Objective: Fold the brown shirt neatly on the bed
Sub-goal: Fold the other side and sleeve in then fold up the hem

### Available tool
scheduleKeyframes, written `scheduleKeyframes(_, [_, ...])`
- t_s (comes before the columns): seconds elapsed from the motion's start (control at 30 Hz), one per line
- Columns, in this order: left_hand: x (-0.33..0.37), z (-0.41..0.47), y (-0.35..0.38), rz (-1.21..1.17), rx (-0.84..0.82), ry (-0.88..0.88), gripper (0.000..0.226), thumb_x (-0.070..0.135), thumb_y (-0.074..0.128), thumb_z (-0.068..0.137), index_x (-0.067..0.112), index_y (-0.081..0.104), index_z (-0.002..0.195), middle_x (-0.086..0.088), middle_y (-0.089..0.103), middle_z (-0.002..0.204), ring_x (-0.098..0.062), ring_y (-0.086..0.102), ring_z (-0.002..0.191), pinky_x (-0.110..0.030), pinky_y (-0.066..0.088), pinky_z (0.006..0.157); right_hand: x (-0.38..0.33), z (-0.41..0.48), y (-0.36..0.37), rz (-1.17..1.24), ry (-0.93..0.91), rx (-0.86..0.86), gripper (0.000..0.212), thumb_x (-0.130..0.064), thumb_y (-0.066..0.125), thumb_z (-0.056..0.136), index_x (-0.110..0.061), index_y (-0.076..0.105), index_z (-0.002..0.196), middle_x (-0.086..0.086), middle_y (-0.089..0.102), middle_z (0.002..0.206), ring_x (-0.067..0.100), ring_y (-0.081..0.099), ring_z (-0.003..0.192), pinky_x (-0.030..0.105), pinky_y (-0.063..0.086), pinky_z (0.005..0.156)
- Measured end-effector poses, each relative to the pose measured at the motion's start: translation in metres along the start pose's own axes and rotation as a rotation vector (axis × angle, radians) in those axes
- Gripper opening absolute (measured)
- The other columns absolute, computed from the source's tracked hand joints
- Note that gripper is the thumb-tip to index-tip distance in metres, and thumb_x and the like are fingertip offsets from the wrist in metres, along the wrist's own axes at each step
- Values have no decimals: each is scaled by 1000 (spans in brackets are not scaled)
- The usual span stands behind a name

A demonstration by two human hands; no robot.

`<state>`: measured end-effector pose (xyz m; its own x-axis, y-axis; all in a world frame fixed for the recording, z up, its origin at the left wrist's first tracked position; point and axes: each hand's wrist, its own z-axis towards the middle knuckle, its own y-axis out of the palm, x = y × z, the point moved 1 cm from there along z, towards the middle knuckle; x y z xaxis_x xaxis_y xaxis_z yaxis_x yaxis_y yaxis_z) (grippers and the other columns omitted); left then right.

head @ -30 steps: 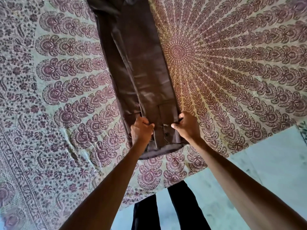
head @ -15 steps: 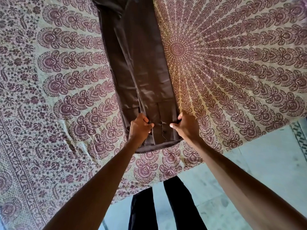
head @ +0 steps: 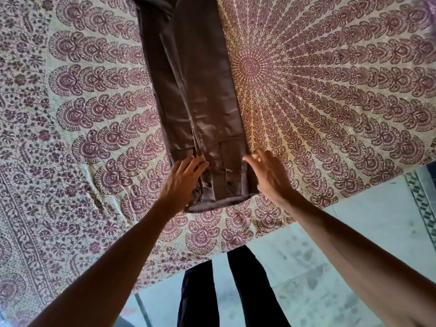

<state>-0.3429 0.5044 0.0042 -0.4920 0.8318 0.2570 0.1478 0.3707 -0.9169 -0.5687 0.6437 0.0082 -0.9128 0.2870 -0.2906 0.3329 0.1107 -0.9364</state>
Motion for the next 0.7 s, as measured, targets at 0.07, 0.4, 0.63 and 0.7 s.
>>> scheduleKeyframes(0.07, [-15, -11, 2, 87, -8, 104, 81, 8, 75, 71, 16, 41, 144, -11, 42, 149, -31, 44, 133, -47, 39, 108, 11, -7, 3, -102, -244, -41, 65, 8, 62, 67, -14, 56, 128, 17, 54, 124, 27, 56, 103, 41, 53, 83])
scheduleKeyframes(0.4, [-71, -30, 10, 427, -40, 463, 81, 1, 67, 70, 13, 37, 145, -11, 36, 153, -33, 32, 141, -47, -1, 117, 44, 18, 0, -416, -640, -196, 66, -3, 66, 75, -18, 50, 137, 15, 50, 136, 32, 49, 118, 48, 46, 96])
scheduleKeyframes(0.63, [-77, -25, 22, 341, -22, 540, 70, 5, 78, 64, 9, 56, 130, -12, 49, 143, -31, 46, 133, -48, 4, 119, 53, 33, 12, -426, -864, -145, 54, -3, 51, 82, -14, 51, 134, 15, 54, 130, 31, 47, 115, 50, 45, 98])
scheduleKeyframes(0.7, [-81, -23, 21, 325, -33, 567, 67, 9, 79, 64, 9, 58, 128, -12, 49, 143, -31, 44, 135, -51, 7, 118, 55, 39, 17, -443, -921, -121, 48, -7, 49, 84, -13, 51, 132, 14, 53, 129, 30, 45, 114, 50, 43, 97])
